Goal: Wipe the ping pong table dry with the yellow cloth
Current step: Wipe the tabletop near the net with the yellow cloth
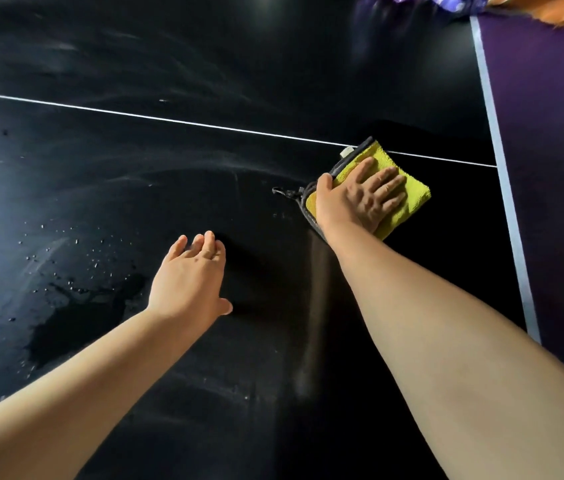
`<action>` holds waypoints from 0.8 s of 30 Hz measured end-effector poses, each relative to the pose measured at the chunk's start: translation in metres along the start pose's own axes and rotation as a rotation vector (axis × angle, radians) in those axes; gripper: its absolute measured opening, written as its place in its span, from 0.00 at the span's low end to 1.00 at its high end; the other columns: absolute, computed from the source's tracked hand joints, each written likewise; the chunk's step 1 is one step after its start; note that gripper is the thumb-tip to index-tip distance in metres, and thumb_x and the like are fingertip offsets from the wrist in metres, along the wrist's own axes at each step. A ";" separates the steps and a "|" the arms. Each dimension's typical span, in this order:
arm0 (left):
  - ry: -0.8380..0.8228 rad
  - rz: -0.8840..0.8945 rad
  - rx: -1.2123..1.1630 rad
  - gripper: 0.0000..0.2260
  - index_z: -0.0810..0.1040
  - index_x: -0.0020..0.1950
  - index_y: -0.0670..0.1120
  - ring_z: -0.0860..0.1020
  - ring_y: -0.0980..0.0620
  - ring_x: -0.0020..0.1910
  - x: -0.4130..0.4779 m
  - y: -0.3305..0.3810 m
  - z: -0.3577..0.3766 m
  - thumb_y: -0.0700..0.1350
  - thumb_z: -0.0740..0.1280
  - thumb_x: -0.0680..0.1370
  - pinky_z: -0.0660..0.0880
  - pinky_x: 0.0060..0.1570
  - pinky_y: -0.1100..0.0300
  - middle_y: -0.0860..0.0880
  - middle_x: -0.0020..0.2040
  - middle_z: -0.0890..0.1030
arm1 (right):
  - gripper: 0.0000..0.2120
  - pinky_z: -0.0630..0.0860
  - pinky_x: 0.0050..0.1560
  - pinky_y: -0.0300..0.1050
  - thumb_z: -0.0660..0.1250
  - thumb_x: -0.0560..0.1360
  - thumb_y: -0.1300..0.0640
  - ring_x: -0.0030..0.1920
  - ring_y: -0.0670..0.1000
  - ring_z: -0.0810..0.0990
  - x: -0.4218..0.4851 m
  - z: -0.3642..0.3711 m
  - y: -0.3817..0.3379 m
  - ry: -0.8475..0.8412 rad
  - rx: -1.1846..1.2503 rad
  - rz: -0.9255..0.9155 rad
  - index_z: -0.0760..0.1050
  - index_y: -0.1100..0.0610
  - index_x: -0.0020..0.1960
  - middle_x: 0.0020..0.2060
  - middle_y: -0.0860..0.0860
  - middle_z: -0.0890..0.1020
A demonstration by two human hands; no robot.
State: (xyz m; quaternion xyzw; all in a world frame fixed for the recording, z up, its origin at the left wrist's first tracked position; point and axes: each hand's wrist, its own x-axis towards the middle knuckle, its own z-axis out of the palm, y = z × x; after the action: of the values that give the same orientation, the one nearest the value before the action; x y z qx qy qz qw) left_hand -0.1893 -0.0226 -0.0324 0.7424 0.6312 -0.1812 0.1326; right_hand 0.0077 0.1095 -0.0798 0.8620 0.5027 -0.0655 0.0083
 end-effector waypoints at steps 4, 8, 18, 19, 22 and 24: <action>0.006 -0.011 -0.009 0.43 0.50 0.77 0.43 0.49 0.50 0.77 0.003 0.001 0.001 0.59 0.69 0.72 0.41 0.74 0.56 0.43 0.78 0.48 | 0.38 0.39 0.76 0.62 0.50 0.78 0.38 0.78 0.64 0.41 0.033 -0.003 -0.007 -0.019 -0.063 -0.288 0.44 0.55 0.81 0.79 0.63 0.45; -0.007 -0.019 -0.020 0.43 0.51 0.76 0.43 0.50 0.49 0.76 0.006 0.002 -0.001 0.58 0.70 0.71 0.41 0.74 0.56 0.43 0.78 0.49 | 0.34 0.38 0.77 0.58 0.49 0.80 0.40 0.79 0.58 0.39 0.057 -0.010 -0.002 -0.057 -0.160 -0.652 0.43 0.50 0.81 0.80 0.57 0.42; -0.049 -0.045 -0.060 0.42 0.52 0.76 0.43 0.49 0.51 0.76 0.001 0.002 -0.007 0.57 0.71 0.72 0.44 0.74 0.56 0.45 0.78 0.48 | 0.36 0.37 0.77 0.54 0.43 0.75 0.37 0.78 0.52 0.34 0.005 -0.006 0.028 -0.124 -0.260 -1.011 0.43 0.47 0.80 0.79 0.52 0.38; -0.051 -0.051 -0.064 0.42 0.52 0.76 0.43 0.49 0.50 0.76 -0.001 0.003 -0.007 0.56 0.71 0.72 0.45 0.74 0.56 0.45 0.78 0.48 | 0.36 0.37 0.77 0.55 0.43 0.75 0.37 0.78 0.53 0.34 -0.008 -0.005 0.034 -0.132 -0.267 -1.022 0.43 0.47 0.80 0.79 0.53 0.38; -0.038 -0.078 -0.088 0.42 0.50 0.77 0.42 0.47 0.50 0.77 -0.007 0.006 -0.006 0.55 0.70 0.73 0.44 0.74 0.55 0.45 0.78 0.47 | 0.37 0.36 0.77 0.55 0.41 0.74 0.37 0.78 0.53 0.33 -0.050 -0.004 0.053 -0.152 -0.278 -1.057 0.43 0.47 0.80 0.79 0.53 0.37; 0.022 -0.062 -0.082 0.38 0.50 0.77 0.43 0.46 0.50 0.77 -0.017 0.009 -0.003 0.54 0.67 0.76 0.43 0.75 0.55 0.45 0.78 0.47 | 0.38 0.35 0.77 0.55 0.40 0.73 0.37 0.78 0.54 0.32 -0.078 -0.005 0.068 -0.174 -0.293 -1.074 0.43 0.47 0.80 0.79 0.54 0.37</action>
State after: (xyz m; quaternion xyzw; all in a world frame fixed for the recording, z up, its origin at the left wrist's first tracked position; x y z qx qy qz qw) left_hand -0.1827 -0.0380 -0.0226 0.7183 0.6623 -0.1511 0.1503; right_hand 0.0292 0.0088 -0.0687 0.4663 0.8722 -0.0609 0.1347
